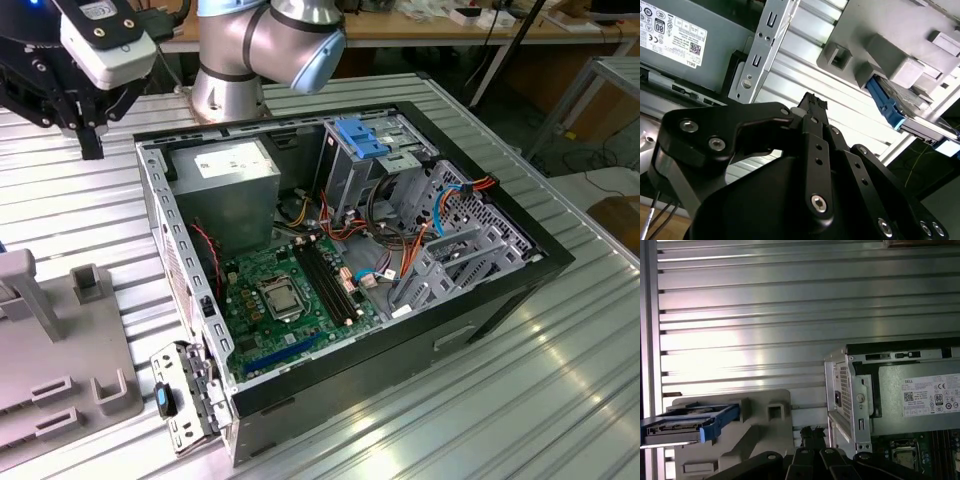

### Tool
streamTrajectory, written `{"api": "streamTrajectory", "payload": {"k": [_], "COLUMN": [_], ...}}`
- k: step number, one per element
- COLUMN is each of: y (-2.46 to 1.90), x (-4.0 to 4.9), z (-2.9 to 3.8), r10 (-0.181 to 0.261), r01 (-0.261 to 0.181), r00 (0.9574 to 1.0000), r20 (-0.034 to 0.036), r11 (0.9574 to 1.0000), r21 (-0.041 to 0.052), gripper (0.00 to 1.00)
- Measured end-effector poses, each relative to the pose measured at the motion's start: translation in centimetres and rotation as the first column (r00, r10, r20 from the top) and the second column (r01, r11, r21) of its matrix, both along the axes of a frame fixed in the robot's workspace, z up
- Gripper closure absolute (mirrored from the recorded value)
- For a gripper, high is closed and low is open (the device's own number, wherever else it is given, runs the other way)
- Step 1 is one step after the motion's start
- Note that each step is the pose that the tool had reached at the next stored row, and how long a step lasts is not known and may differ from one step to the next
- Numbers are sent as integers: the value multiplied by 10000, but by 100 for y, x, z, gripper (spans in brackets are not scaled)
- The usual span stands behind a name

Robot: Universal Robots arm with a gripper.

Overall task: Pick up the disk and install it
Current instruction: 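Reach for the disk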

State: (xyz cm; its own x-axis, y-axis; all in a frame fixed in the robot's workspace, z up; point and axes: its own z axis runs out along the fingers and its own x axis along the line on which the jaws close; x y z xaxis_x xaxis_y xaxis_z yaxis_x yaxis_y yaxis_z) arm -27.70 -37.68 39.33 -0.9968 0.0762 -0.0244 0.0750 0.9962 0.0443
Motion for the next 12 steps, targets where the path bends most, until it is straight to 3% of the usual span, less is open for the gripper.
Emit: {"api": "streamTrajectory", "payload": {"k": [6,12], "y": [165,179], "x": [-67,-347], "z": [0,0], "r10": [-1,-2], "r01": [1,2], "r00": [10000,10000], "r20": [1,0], "r11": [10000,10000], "r21": [1,0], "gripper": [89,89]}}
